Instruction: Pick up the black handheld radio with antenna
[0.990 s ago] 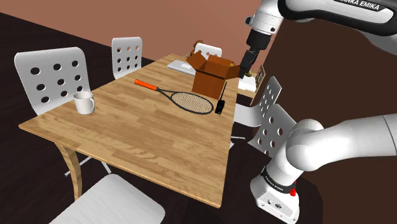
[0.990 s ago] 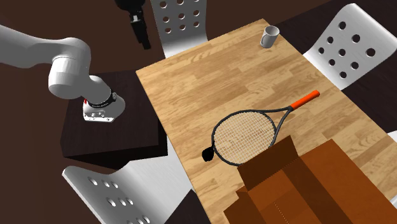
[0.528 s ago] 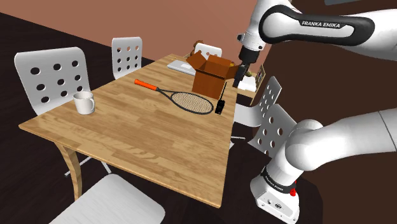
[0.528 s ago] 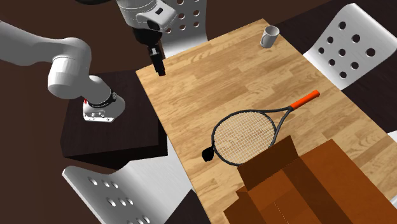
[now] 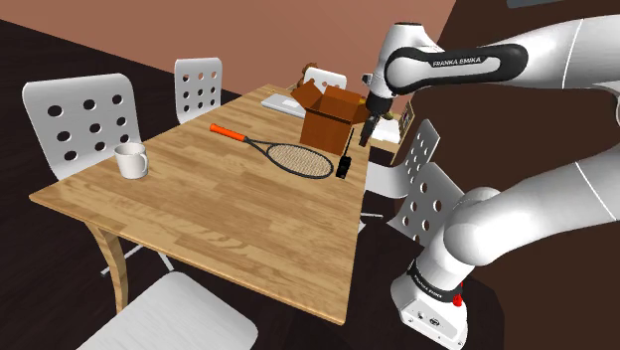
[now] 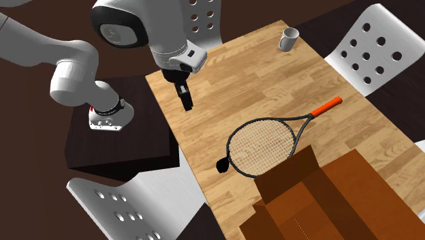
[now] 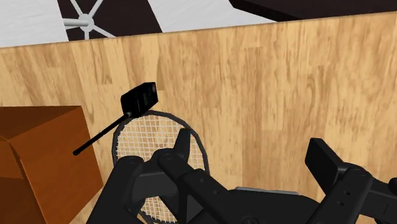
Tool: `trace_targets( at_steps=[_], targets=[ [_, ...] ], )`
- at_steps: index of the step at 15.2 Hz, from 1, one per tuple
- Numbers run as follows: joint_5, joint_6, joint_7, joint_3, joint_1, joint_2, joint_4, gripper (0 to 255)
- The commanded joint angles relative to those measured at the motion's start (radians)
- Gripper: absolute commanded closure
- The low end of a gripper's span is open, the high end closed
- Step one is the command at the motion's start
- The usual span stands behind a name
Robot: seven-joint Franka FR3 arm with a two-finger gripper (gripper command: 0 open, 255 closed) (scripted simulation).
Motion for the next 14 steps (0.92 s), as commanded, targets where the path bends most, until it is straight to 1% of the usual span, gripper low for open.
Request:
trace_targets(
  at_steps=[1,8,11,14],
  targets=[
    [-0.028,0.075,-0.028,-0.028,-0.011,0.049,-0.019,0],
    [-0.086,0.292,-0.129,-0.118,-0.036,0.275,0.020,0],
    [-0.091,0.378,-0.176,-0.152,-0.045,0.386,0.058,0],
    [-0.080,0.458,-0.229,-0.181,-0.055,0.501,0.108,0]
  ],
)
